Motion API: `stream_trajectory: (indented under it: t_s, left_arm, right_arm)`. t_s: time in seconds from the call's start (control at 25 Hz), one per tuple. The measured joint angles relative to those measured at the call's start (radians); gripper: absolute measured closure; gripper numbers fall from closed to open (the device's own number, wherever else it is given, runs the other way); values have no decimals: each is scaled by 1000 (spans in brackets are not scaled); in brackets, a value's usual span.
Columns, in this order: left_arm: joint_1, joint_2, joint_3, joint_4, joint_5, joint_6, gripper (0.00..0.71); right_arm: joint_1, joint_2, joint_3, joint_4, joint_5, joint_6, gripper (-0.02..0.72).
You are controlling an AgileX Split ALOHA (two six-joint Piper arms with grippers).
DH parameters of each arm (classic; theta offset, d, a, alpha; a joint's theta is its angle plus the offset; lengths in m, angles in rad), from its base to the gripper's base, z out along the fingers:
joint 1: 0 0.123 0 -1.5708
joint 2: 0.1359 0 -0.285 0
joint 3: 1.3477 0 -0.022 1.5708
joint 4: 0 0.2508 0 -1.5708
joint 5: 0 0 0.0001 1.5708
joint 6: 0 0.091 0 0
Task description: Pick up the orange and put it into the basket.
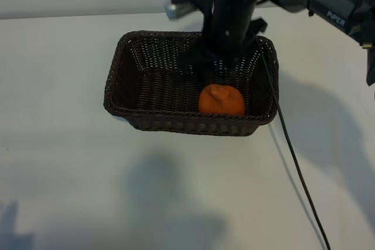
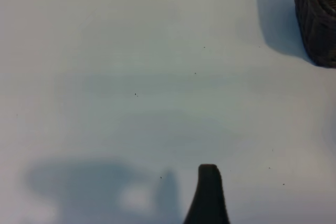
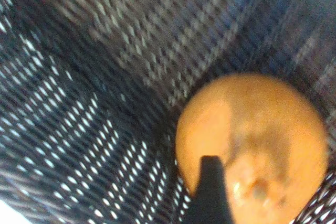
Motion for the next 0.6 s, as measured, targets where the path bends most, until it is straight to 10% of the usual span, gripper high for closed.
stream_trajectory:
  t_s: [0.6]
  left_arm:
    - [0, 0, 0, 0, 0, 0, 120]
  right_arm:
    - [-109, -55, -23, -37, 5, 9, 124]
